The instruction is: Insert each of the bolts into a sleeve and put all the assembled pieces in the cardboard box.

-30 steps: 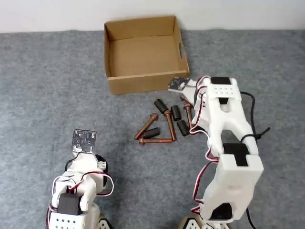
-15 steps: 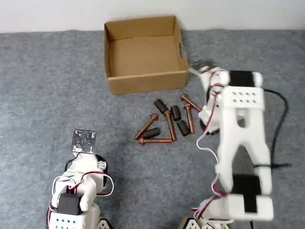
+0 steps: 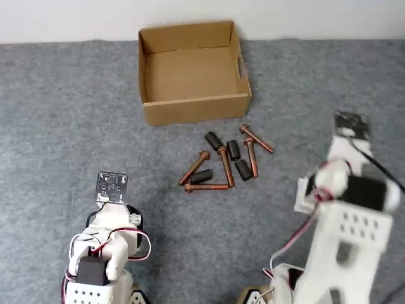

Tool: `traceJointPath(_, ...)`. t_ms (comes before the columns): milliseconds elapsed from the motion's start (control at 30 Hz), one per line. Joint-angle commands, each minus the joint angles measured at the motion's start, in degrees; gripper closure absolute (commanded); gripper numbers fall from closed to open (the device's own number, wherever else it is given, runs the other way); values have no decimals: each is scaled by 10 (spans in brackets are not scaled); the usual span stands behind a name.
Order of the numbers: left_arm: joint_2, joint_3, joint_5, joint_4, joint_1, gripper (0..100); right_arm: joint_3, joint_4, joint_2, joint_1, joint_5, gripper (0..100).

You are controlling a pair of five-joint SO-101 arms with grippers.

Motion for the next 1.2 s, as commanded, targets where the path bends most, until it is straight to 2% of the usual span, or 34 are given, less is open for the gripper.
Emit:
traceJointPath(0,-4,-3,0,-23,18,991,33,-10,-95,34,-7,989)
traceJointPath(233,0,-55,-1,-59,15,991,90,2,-199,81,-8,989)
traceJointPath(500,4,-148,-68,-55,18,993,90,4,-218,99,-8,989)
traceJointPath(600,42,-175,-80,-58,25,994,90,4,-218,99,-9,989)
traceJointPath(700,138,-227,-78,-58,42,994,90,4,-218,99,-9,989)
traceJointPath(833,338,-354,-76,-54,59,994,89,5,-218,99,-9,989)
traceJointPath(1033,662,-572,-80,8,96,992,89,5,-218,99,-9,989)
traceJointPath(1167,853,-718,-148,58,125,992,89,5,-218,99,-9,989)
